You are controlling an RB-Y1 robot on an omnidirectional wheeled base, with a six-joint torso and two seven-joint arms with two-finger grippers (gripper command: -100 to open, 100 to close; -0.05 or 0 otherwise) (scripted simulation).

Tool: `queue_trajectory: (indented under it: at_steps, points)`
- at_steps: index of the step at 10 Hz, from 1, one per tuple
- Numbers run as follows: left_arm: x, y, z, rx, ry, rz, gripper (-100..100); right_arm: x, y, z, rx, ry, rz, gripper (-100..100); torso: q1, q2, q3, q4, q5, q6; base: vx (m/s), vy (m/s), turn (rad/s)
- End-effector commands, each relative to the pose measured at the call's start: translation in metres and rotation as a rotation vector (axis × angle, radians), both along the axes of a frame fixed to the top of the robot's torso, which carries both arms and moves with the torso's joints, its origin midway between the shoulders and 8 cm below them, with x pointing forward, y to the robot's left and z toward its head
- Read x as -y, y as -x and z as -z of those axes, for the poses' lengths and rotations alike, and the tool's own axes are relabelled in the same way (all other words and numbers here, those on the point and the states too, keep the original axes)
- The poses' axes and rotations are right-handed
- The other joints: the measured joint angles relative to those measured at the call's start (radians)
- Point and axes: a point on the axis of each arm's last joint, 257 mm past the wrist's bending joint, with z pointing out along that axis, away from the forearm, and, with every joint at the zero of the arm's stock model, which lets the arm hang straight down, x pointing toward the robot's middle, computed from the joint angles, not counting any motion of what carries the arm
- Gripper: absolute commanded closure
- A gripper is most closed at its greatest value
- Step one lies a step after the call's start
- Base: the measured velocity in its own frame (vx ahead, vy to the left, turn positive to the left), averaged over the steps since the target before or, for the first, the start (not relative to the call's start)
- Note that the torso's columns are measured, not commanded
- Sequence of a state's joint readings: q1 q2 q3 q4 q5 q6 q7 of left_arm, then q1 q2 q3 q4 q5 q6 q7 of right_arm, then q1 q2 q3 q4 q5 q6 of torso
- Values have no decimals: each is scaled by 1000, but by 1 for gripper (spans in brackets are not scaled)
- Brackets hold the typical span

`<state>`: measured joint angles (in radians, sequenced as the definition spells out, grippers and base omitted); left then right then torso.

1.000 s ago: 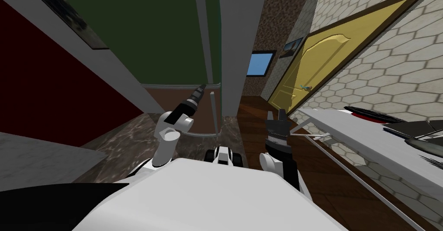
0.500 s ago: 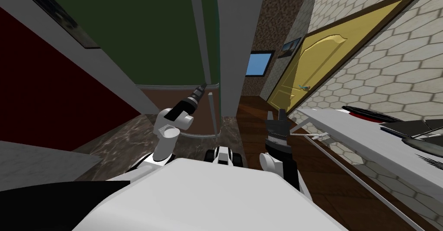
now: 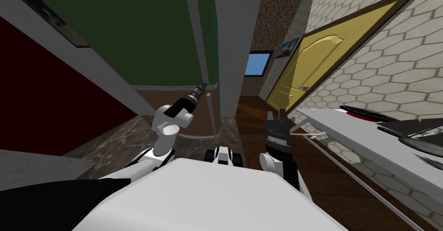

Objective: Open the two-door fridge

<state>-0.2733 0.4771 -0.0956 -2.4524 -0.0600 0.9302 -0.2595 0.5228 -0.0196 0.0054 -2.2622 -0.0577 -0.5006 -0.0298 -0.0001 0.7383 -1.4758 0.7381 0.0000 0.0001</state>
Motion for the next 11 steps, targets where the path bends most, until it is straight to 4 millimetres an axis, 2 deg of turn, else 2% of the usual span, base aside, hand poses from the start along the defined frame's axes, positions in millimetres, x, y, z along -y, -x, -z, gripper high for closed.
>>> queue_trajectory:
  at_steps: [1,11]
  points:
    - [-3,-2,-2,-22,-35,-25,-100,0,0,0,0,0,0,0,0,0,0,0,0,0,41,-10,-33]
    - [-19,-3,-17,-76,-156,-123,-100,0,0,0,0,0,0,0,0,0,0,0,0,0,40,-10,-28]
